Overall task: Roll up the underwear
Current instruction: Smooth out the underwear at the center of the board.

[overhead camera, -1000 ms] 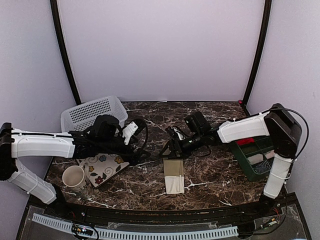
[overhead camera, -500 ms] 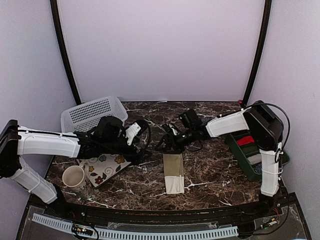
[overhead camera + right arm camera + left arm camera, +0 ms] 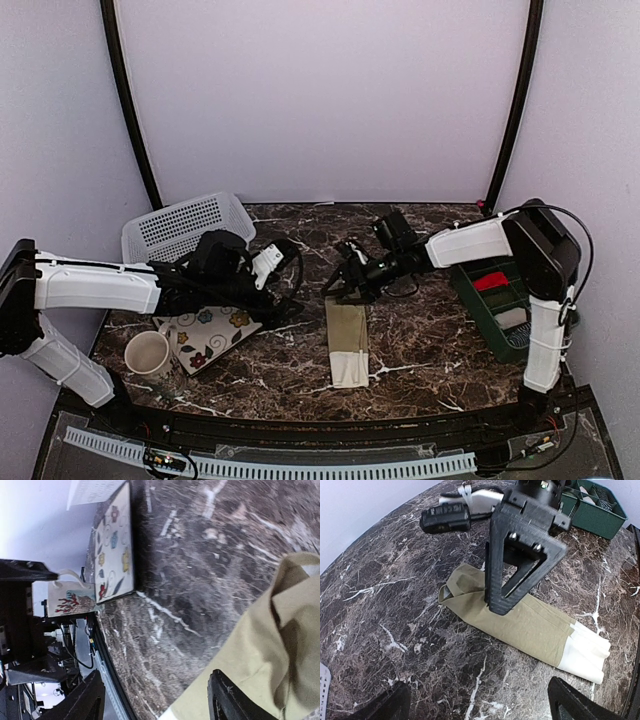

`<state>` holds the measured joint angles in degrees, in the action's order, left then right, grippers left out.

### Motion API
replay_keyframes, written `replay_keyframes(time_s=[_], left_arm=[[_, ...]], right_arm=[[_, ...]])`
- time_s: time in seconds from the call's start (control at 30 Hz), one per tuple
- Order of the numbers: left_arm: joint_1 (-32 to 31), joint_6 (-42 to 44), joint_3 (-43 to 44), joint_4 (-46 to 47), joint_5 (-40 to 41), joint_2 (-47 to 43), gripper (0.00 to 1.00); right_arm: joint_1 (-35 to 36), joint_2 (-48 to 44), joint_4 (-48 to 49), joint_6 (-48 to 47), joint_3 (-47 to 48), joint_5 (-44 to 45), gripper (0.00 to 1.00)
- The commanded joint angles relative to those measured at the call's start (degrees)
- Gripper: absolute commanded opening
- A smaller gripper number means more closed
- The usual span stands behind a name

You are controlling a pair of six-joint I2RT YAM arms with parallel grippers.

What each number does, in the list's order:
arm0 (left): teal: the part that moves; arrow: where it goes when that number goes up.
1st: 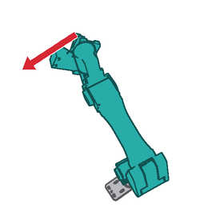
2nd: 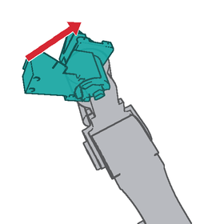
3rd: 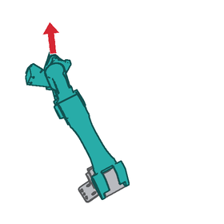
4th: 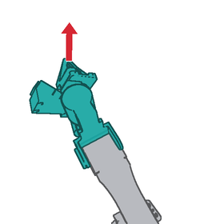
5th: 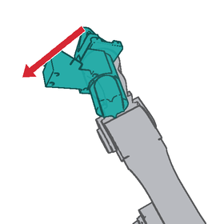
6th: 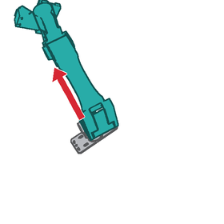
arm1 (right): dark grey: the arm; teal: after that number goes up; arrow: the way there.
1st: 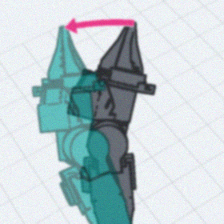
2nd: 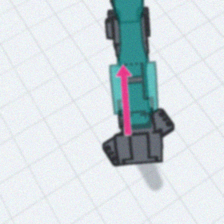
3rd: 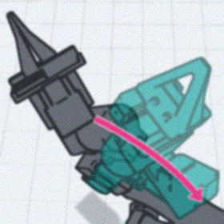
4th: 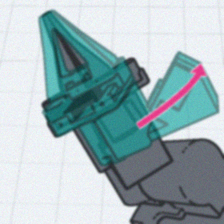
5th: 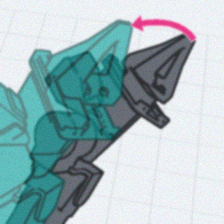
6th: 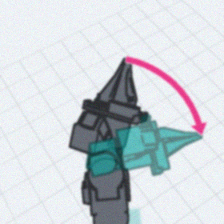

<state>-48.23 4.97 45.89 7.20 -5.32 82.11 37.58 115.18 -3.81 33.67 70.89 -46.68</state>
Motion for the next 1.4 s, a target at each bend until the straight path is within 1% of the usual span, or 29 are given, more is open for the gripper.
replay_keyframes(time_s=[0.0, 0.13, 0.23, 0.43, 0.6, 0.67, 0.73, 0.83, 0.93, 0.97, 1.07, 1.2, 1.37], left_arm=[[0.15, 1.54, 1.13, 0.10, -0.13, -0.88, 0.98], [0.15, -0.14, -0.48, 3.52, 0.60, -2.52, 0.99], [0.15, -0.47, -0.10, 2.85, 0.60, -2.20, 0.99], [-0.11, -0.78, 0.13, 1.16, 0.34, -2.43, 0.99], [-0.20, -0.46, 1.26, -3.23, -0.01, -1.72, 0.99], [-0.20, -0.89, 1.82, -4.61, -0.54, -1.79, 0.99], [-0.33, -0.86, 1.10, -4.32, -0.73, -2.83, 0.99], [-1.08, -0.40, -0.46, -3.51, 1.89, -4.10, 0.99], [-2.76, 3.55, -1.81, -3.89, -0.04, -5.20, 0.99], [-3.86, 5.33, -2.66, -3.22, -0.57, -5.71, 0.98], [-8.40, 11.22, -5.22, -0.29, 1.00, -6.23, 0.88], [-12.89, 18.08, -6.04, 0.68, 0.32, -3.80, 0.75], [-17.79, 25.37, -4.58, 2.78, -0.41, 2.00, 0.65]], right_arm=[[2.91, -6.91, -0.34, -0.73, -0.06, -2.41, 0.69], [6.52, -6.28, -1.87, -1.86, -1.29, -3.70, 0.70], [8.15, -5.76, -1.50, -2.28, -3.38, -4.75, 0.70], [7.85, -2.19, -0.81, -4.50, -8.06, -5.41, 0.70], [6.99, -0.29, -1.41, -6.06, -10.21, -4.25, 0.68], [6.60, -0.01, -2.79, -6.84, -9.98, -3.36, 0.65], [6.29, -0.71, -4.70, -7.69, -9.12, -2.37, 0.60], [6.27, -4.77, -7.45, -8.56, -7.80, -0.85, 0.54], [6.27, -10.08, -7.78, -7.25, -8.05, -0.58, 0.50], [6.27, -11.43, -8.06, -7.11, -8.49, -0.54, 0.48], [6.27, -13.57, -9.57, -8.06, -10.42, -0.79, 0.40], [7.06, -13.74, -9.87, -8.95, -13.04, -2.05, 0.28], [8.58, -14.11, -8.73, -8.93, -16.34, -1.82, 0.24]])
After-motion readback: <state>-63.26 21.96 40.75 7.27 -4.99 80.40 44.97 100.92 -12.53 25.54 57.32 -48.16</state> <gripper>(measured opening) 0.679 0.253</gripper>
